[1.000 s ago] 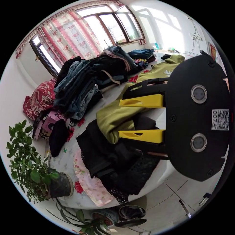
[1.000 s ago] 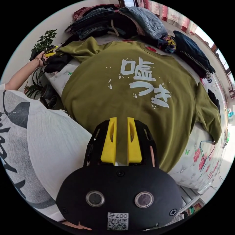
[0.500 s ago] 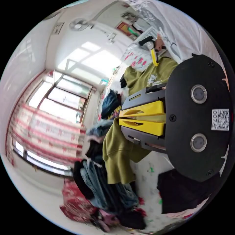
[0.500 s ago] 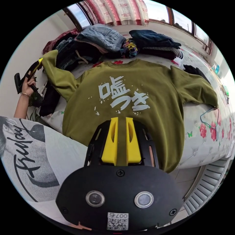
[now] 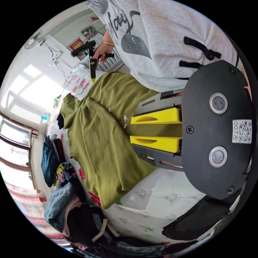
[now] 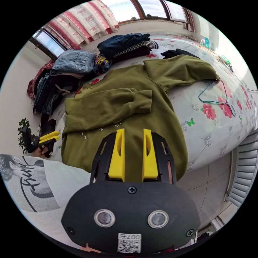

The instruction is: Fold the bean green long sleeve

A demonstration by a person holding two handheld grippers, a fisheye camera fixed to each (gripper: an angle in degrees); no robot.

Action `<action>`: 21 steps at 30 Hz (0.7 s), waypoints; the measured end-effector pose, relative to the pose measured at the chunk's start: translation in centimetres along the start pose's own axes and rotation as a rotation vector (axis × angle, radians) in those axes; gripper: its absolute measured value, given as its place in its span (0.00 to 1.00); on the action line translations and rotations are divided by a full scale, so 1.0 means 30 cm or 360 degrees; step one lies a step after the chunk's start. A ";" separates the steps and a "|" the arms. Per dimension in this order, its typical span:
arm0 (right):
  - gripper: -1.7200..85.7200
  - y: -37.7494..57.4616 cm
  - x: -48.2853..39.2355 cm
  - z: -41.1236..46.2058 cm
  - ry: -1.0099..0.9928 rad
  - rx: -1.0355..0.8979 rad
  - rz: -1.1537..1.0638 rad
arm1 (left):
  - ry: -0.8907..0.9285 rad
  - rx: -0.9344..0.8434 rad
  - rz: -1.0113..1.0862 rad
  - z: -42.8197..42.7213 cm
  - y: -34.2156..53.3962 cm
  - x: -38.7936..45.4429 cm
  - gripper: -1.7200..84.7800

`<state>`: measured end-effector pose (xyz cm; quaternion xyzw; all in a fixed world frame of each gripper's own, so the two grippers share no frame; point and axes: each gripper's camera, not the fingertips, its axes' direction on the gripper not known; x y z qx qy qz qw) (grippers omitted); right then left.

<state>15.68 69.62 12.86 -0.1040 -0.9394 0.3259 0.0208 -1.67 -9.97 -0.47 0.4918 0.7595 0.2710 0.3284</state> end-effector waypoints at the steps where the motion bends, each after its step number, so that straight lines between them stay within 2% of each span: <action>1: 0.11 -0.029 0.023 0.009 0.0011 0.0009 0.0002 | -0.0096 -0.0028 -0.0028 -0.002 -0.005 -0.021 0.09; 6: 0.11 -0.203 0.111 0.078 0.0033 0.0026 0.0043 | -0.0248 -0.0068 -0.0243 0.035 -0.066 -0.110 0.09; 10: 0.10 -0.339 0.181 0.204 0.0060 -0.0104 0.0088 | -0.0284 -0.0347 -0.0498 0.196 -0.071 -0.177 0.09; 12: 0.09 -0.366 0.206 0.276 0.0076 -0.0269 0.0101 | -0.0267 -0.0277 -0.0555 0.213 -0.063 -0.176 0.09; 17: 0.06 -0.313 0.242 0.087 0.0092 -0.0084 -0.0052 | -0.0303 -0.0212 -0.0675 0.166 -0.075 -0.188 0.08; 21: 0.06 -0.217 0.308 0.046 0.0265 -0.0132 -0.0035 | -0.0302 -0.0011 -0.0661 0.074 -0.122 -0.220 0.08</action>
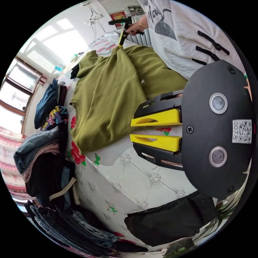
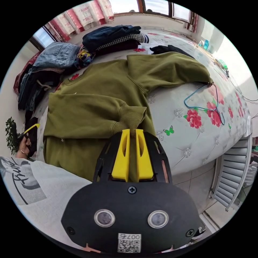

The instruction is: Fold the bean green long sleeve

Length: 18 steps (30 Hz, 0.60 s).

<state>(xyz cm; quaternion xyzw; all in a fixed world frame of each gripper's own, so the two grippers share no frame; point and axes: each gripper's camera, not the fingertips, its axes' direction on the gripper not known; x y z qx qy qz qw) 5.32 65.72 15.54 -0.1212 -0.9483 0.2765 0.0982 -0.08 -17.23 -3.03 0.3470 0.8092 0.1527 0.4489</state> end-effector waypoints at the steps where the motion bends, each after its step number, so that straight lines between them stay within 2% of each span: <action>1: 0.06 0.020 0.018 0.025 -0.0016 -0.0041 -0.0008 | 0.0033 0.0047 0.0014 -0.011 -0.045 -0.006 0.08; 4: 0.07 0.025 0.062 0.052 -0.0059 -0.0097 0.0045 | 0.0068 0.0067 0.0128 0.025 -0.199 0.007 0.09; 7: 0.08 -0.002 0.142 -0.019 -0.0176 0.0113 0.0139 | 0.0077 0.0040 0.0157 0.114 -0.361 0.015 0.08; 9: 0.09 -0.025 0.210 -0.059 -0.0215 0.0244 0.0213 | 0.0022 -0.0036 0.0111 0.192 -0.440 0.002 0.06; 11: 0.10 -0.053 0.331 -0.091 -0.0296 0.0414 0.0369 | -0.0141 -0.0295 0.0048 0.342 -0.499 -0.020 0.03; 16: 0.12 -0.147 0.608 -0.066 -0.0482 0.0592 0.0687 | -0.0331 -0.0183 0.0247 0.344 -0.496 0.048 0.01; 18: 0.13 -0.199 0.708 -0.026 -0.0517 0.0599 0.0797 | -0.0345 -0.0179 0.0214 0.326 -0.490 0.044 0.01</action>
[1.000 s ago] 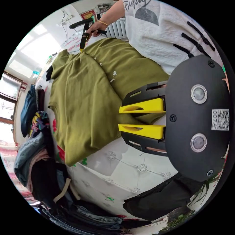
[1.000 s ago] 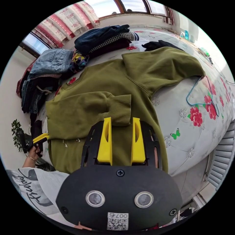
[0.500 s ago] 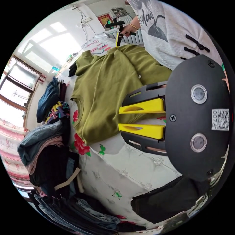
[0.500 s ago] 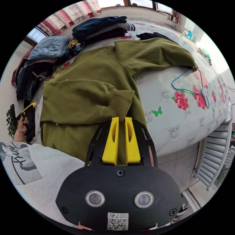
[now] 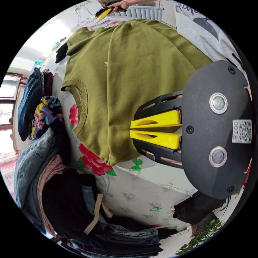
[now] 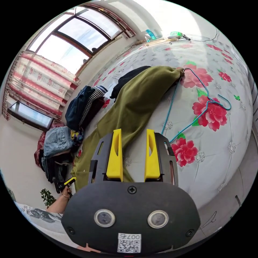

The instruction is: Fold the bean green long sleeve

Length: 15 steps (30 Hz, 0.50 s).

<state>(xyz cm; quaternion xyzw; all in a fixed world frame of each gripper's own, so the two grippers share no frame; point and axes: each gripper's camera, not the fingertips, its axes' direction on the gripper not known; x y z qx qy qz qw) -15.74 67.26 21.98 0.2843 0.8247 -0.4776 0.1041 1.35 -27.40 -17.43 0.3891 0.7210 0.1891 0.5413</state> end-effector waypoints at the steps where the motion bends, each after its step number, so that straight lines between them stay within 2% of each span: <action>1: 0.13 -0.051 0.055 0.026 -0.0031 0.0021 0.0093 | -0.0002 -0.0008 -0.0085 -0.024 0.008 -0.019 0.01; 4: 0.13 -0.160 0.181 0.060 -0.0103 0.0146 0.0299 | -0.0092 0.0040 -0.0309 -0.133 0.066 -0.085 0.01; 7: 0.13 -0.253 0.272 0.061 -0.0118 0.0302 0.0398 | -0.0017 0.0103 -0.0501 -0.239 0.178 -0.162 0.01; 11: 0.12 -0.334 0.407 0.076 -0.0180 0.0443 0.0550 | -0.0009 -0.0082 -0.0733 -0.265 0.350 -0.210 0.01; 15: 0.07 -0.383 0.449 0.083 -0.0255 0.0451 0.0572 | 0.0092 -0.0170 -0.0936 -0.260 0.467 -0.201 0.01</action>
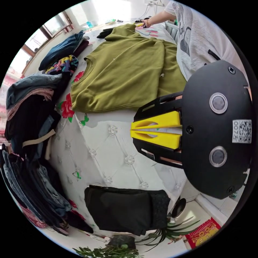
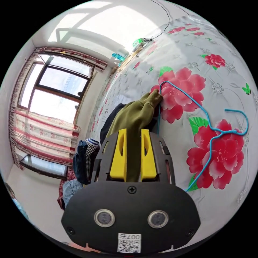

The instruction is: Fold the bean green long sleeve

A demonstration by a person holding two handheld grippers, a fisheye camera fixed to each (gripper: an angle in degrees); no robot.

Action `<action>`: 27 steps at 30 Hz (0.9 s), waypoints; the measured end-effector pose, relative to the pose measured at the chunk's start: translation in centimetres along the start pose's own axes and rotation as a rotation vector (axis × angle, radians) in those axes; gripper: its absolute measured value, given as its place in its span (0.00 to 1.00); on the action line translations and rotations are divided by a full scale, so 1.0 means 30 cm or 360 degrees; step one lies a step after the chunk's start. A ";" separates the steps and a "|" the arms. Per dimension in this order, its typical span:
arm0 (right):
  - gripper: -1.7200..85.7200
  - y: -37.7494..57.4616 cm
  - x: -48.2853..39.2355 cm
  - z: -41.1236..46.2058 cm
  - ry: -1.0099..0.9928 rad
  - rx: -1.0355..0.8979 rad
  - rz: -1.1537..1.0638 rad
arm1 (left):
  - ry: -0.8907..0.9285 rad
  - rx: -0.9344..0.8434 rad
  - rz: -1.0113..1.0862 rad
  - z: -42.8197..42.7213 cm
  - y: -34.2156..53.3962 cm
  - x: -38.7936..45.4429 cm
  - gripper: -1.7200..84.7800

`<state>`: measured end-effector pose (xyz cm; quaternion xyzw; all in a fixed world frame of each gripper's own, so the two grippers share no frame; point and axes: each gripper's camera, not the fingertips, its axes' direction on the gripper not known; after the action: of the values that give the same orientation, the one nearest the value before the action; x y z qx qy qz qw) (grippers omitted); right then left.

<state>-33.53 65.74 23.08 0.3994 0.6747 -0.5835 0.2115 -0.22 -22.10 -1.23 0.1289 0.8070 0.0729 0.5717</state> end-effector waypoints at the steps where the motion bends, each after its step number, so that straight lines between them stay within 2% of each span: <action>1: 0.06 -0.013 0.000 -0.010 -0.0054 -0.0005 0.0049 | 0.0042 -0.0009 -0.0065 0.003 0.028 -0.010 0.01; 6: 0.02 -0.018 -0.168 -0.105 -0.0265 0.0094 -0.0142 | 0.0098 -0.0029 -0.0029 0.013 0.086 0.008 0.01; 9: 0.02 0.036 -0.445 -0.144 -0.0484 -0.0042 -0.0559 | 0.0180 0.0021 0.0014 0.005 0.091 0.004 0.01; 10: 0.02 0.099 -0.589 -0.159 -0.0594 -0.0143 -0.0797 | 0.0223 0.0054 0.0020 -0.002 0.091 -0.002 0.01; 12: 0.02 0.252 -0.811 -0.194 -0.0751 -0.0300 -0.1192 | 0.0275 0.0106 0.0053 -0.016 0.093 -0.006 0.01; 14: 0.02 0.547 -1.055 -0.260 -0.0918 -0.0513 -0.1702 | 0.0330 0.0182 0.0133 -0.039 0.106 -0.004 0.01; 17: 0.02 0.973 -1.211 -0.325 -0.1127 -0.0838 -0.2123 | 0.0424 0.0281 0.0195 -0.072 0.146 -0.020 0.01; 19: 0.03 1.227 -1.222 -0.322 -0.1200 -0.1070 -0.2240 | 0.0476 0.0336 0.0213 -0.088 0.180 -0.046 0.01; 21: 0.03 1.471 -1.183 -0.275 -0.1161 -0.1359 -0.2278 | 0.0520 0.0370 0.0240 -0.089 0.219 -0.082 0.02; 23: 0.04 1.767 -1.075 -0.170 -0.0918 -0.1719 -0.2224 | 0.0523 0.0330 0.0235 -0.058 0.266 -0.140 0.04; 25: 0.05 1.945 -0.998 -0.123 -0.0714 -0.1924 -0.2247 | 0.0502 0.0280 0.0245 -0.033 0.297 -0.176 0.05; 27: 0.06 2.047 -0.963 -0.117 -0.0530 -0.1967 -0.2274 | 0.0501 0.0261 0.0283 -0.020 0.323 -0.198 0.06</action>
<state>32.44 60.66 7.60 -0.3767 0.9087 -0.1649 0.0723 2.29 -14.54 6.92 0.2326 0.8751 0.0763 0.4175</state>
